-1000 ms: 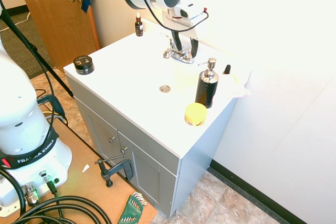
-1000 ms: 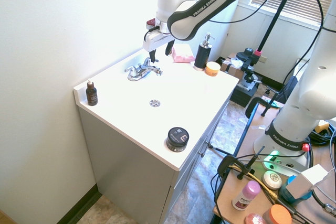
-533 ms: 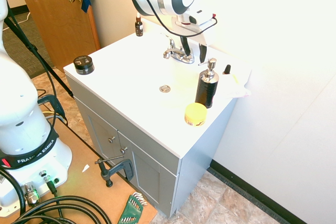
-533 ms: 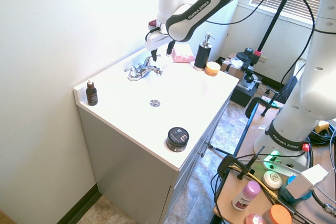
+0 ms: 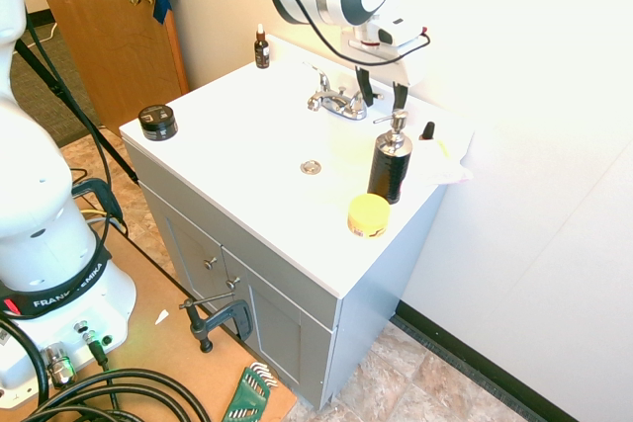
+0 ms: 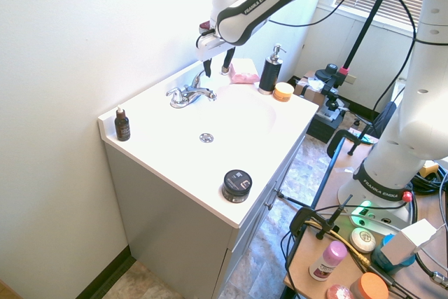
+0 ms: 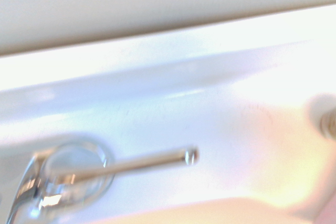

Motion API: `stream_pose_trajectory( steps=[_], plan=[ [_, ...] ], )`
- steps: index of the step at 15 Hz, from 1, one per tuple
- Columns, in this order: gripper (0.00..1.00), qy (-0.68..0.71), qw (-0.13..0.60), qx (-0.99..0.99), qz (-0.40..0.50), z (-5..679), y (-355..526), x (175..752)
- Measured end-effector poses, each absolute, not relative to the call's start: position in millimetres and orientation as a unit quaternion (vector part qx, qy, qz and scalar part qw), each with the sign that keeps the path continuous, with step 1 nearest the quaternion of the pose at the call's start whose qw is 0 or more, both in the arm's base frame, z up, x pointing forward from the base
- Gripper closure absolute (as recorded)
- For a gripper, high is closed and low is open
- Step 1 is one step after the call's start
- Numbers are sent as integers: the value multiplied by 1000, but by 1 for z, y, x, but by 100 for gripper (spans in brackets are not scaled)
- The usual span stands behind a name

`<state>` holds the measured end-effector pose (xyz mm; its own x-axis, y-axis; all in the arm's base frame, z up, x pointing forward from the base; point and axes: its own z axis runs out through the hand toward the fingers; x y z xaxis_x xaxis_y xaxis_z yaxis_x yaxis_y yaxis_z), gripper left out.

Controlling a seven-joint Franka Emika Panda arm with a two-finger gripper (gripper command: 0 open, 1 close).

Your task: Turn off the cold water

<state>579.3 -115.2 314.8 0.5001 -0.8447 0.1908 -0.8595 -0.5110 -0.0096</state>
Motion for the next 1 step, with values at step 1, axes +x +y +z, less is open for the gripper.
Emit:
stream_pose_trajectory(
  steps=[1],
  plan=[
    [0, -482, 35, 873, 62, 323, -113, 561]
  ],
)
